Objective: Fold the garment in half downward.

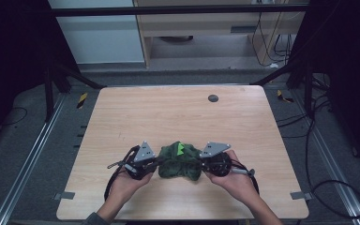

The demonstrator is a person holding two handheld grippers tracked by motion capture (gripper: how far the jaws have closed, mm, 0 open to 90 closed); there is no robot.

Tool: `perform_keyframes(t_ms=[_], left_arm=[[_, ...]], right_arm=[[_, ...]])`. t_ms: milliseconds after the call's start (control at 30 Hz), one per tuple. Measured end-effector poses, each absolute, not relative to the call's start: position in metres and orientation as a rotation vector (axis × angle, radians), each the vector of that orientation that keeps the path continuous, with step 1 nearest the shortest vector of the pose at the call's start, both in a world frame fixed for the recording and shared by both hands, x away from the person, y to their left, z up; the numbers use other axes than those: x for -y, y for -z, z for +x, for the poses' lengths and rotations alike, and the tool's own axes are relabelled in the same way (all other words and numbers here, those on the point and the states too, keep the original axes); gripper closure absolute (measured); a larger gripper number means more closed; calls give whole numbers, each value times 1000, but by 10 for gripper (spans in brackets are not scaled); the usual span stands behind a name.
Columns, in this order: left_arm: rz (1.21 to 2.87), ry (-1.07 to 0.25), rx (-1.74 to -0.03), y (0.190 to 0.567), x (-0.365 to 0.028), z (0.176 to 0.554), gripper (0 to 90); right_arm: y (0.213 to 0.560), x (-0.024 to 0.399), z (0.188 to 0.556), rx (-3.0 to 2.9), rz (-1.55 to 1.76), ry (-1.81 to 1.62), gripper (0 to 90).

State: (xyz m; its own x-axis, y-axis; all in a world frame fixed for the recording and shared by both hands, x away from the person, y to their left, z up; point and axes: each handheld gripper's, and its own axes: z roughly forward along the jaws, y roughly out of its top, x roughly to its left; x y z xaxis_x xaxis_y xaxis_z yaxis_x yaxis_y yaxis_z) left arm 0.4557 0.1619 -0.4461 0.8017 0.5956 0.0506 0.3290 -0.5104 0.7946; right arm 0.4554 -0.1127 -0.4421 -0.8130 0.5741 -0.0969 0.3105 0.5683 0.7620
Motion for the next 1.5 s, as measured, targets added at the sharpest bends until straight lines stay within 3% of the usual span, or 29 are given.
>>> perform_keyframes(t_ms=[1500], left_arm=[[2166, -427, -707, 487, -164, 432, 875]], right_arm=[[473, 110, 426, -2459, 713, -1101, 785]])
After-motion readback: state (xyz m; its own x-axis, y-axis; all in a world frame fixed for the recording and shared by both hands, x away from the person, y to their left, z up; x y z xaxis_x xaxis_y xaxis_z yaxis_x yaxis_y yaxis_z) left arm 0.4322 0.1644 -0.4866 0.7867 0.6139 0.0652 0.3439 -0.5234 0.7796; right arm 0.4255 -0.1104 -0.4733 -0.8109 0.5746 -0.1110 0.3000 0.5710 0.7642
